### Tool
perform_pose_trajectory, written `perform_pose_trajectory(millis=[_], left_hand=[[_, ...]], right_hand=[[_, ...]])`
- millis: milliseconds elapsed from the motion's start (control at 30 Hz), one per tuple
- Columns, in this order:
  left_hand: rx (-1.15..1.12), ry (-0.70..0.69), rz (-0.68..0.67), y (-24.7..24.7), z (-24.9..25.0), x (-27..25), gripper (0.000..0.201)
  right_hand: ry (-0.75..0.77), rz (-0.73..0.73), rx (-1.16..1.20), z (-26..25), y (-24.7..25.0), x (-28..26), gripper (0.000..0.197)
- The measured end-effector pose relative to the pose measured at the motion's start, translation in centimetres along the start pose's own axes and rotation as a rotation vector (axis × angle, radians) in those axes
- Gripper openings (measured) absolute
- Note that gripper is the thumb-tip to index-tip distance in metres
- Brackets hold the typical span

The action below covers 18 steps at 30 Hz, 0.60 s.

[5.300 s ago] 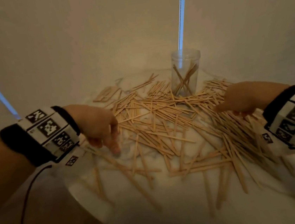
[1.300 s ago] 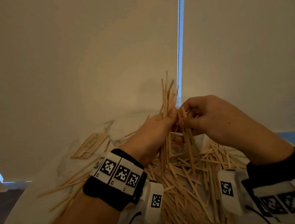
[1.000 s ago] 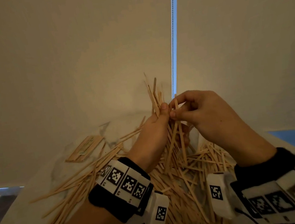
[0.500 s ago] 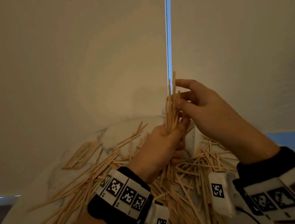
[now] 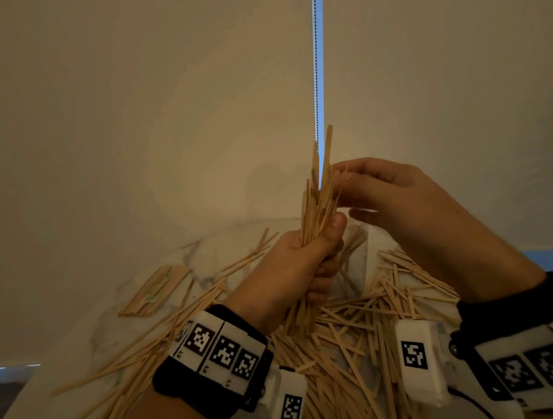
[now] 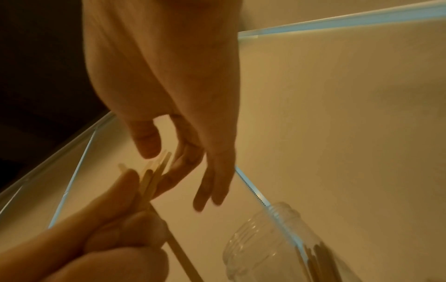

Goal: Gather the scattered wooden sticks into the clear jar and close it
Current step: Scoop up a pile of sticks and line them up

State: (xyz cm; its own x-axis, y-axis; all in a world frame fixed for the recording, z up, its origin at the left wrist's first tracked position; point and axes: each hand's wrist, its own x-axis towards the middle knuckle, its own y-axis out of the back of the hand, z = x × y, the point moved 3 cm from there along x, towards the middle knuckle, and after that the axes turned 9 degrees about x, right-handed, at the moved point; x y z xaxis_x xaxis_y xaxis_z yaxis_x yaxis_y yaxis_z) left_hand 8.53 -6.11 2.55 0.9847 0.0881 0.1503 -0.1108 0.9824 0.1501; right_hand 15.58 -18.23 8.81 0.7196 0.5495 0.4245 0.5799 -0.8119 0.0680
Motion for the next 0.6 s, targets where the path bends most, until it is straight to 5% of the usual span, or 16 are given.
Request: perform_pose_trajectory(millis=[100,267,433,533,600], left_hand=[[-0.082,0.011,-0.021,0.2,0.2,-0.1,0.047],[-0.106,0.023,-0.063,0.4,0.4,-0.2,0.047],[-0.132,0.013,-0.026,0.7,0.7,-0.3,0.046],[-0.272,-0.042,0.141,1.9,1.1,0.2,0.044],[-0.362,-0.101,0.266,2.6,1.0,0.6,0.041]], right_hand=[[-0.042,-0.145,0.087,-0.1,-0.5,-0.4,0.031],[0.057,-0.299,-0.161,-0.4,-0.8,-0.8,0.027],[0.087,-0.105,-0.378,0.4,0.4,-0.2,0.024],[0.106,0.109,-0.384,0.3,1.5,0.0,0.018],[0.097,0.122,-0.316,0.1,1.3,-0.1,0.013]])
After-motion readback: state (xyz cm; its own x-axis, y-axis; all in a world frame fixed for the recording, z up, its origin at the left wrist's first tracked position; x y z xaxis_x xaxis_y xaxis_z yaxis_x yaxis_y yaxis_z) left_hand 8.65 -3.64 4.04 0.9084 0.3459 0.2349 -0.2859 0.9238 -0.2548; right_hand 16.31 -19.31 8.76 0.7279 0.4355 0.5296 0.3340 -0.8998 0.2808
